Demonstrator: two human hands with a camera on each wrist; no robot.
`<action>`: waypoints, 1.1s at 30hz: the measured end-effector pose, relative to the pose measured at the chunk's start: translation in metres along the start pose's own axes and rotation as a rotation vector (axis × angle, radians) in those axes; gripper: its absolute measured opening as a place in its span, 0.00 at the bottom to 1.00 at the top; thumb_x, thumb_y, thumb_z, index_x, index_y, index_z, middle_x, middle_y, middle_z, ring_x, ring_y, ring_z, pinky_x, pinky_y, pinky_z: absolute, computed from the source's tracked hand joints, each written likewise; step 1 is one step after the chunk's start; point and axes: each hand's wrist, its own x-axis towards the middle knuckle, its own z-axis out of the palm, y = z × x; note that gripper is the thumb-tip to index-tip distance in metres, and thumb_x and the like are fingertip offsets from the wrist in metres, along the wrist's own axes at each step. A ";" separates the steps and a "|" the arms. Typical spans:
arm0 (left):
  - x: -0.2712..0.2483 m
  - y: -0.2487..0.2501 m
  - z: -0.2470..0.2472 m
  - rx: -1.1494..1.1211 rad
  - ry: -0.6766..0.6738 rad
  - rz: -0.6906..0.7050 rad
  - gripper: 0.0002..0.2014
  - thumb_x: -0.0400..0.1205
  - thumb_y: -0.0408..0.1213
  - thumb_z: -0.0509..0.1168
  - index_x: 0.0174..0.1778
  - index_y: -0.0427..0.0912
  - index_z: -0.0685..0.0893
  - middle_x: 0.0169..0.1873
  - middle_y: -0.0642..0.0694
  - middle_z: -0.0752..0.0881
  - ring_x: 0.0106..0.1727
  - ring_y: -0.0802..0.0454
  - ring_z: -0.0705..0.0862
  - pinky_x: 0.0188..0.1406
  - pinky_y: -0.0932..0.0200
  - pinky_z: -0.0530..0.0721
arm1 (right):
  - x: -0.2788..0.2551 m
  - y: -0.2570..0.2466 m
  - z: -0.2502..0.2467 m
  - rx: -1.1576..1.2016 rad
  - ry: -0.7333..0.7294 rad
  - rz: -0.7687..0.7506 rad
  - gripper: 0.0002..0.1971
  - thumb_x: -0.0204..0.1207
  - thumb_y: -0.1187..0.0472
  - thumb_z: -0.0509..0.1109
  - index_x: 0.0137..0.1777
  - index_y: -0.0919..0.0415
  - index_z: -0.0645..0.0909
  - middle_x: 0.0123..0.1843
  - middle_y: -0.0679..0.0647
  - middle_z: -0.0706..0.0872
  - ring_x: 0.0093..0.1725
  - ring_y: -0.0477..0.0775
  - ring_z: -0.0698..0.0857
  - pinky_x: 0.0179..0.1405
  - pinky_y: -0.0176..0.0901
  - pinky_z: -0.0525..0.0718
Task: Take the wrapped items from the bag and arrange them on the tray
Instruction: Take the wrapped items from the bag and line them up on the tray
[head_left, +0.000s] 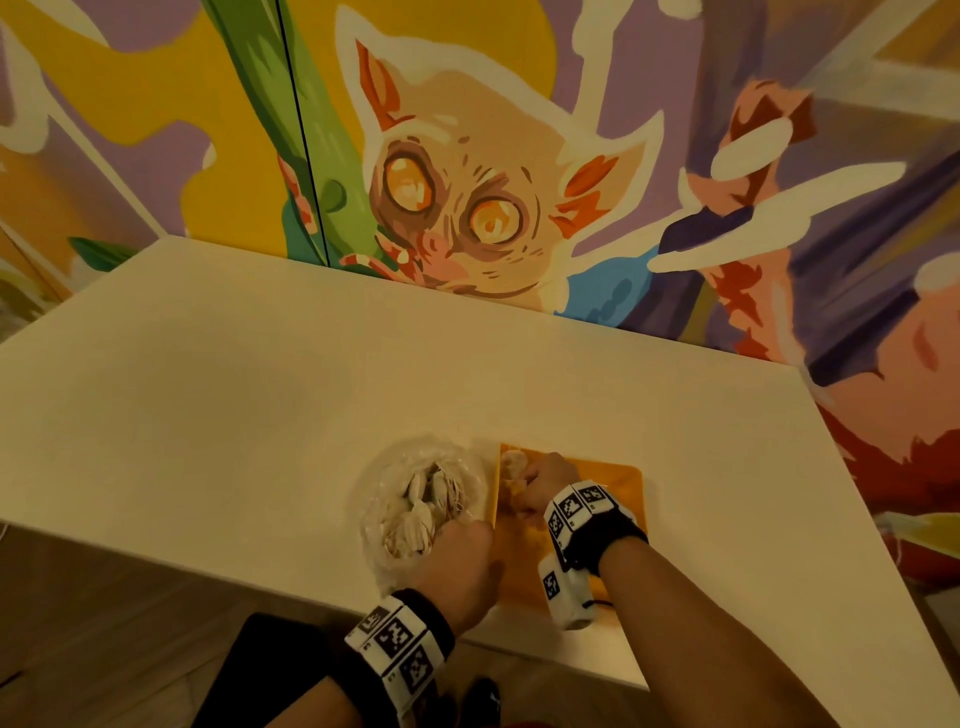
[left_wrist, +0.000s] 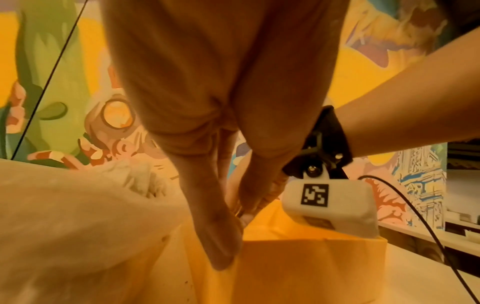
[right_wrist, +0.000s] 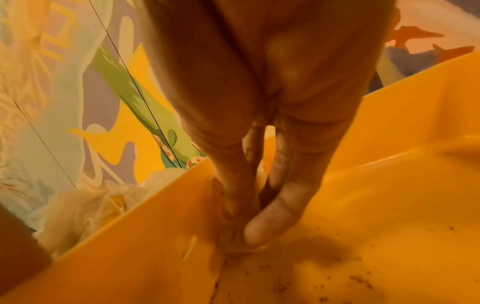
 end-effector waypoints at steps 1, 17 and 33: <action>0.000 0.000 0.002 0.008 0.011 -0.009 0.15 0.84 0.42 0.63 0.65 0.42 0.79 0.56 0.44 0.83 0.54 0.49 0.83 0.54 0.52 0.86 | 0.001 -0.001 0.001 0.009 -0.007 0.005 0.06 0.69 0.63 0.79 0.36 0.66 0.86 0.43 0.61 0.92 0.46 0.60 0.92 0.49 0.54 0.90; 0.006 -0.002 0.002 -0.055 0.015 -0.001 0.12 0.83 0.33 0.64 0.63 0.41 0.82 0.55 0.44 0.86 0.53 0.51 0.86 0.53 0.55 0.88 | 0.009 -0.003 0.008 -0.112 0.093 0.151 0.14 0.72 0.59 0.75 0.33 0.59 0.73 0.41 0.55 0.83 0.40 0.53 0.81 0.21 0.34 0.72; 0.006 0.002 -0.002 -0.040 -0.021 0.026 0.09 0.81 0.27 0.62 0.51 0.41 0.85 0.46 0.45 0.86 0.47 0.51 0.86 0.45 0.61 0.86 | 0.009 -0.016 0.007 -0.090 0.084 0.186 0.15 0.72 0.62 0.76 0.35 0.60 0.70 0.54 0.58 0.86 0.58 0.56 0.86 0.40 0.36 0.79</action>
